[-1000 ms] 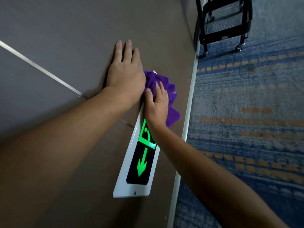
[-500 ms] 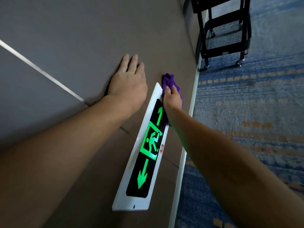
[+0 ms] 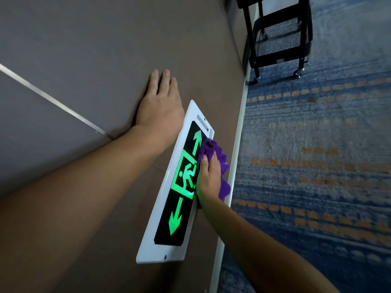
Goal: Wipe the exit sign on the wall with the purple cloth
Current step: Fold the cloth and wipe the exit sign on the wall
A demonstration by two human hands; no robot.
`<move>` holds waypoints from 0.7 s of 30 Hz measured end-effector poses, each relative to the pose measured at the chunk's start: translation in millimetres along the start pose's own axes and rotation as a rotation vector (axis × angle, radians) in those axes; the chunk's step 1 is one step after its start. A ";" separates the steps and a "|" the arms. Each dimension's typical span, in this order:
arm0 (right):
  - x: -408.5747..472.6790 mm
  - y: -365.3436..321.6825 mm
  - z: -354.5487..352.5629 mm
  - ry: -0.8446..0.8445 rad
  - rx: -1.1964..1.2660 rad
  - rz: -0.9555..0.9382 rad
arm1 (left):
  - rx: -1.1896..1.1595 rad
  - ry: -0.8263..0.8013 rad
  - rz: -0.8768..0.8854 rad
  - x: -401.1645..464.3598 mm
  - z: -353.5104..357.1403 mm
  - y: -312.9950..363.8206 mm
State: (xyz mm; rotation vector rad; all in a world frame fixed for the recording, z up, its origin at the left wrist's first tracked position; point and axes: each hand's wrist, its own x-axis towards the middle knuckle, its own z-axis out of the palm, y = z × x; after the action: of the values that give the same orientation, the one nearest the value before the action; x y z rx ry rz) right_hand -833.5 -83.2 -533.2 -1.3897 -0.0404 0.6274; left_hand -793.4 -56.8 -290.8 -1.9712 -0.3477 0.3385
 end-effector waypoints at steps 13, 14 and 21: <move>-62.6 13.9 -7.5 -0.041 -0.107 -0.107 | -0.040 0.016 0.065 -0.8 10.5 9.8; -49.3 7.2 -7.9 -0.042 -0.130 -0.133 | -0.048 0.019 0.060 0.4 10.7 9.8; 68.4 -65.8 -19.3 -0.171 -0.097 -0.104 | -0.069 0.050 0.071 5.1 16.0 7.0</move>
State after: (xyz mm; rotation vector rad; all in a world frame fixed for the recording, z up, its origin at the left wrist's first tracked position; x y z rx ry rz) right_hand -743.2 -73.9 -499.3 -1.4143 -0.2810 0.6624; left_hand -794.2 -44.3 -304.0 -2.0599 -0.2612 0.3260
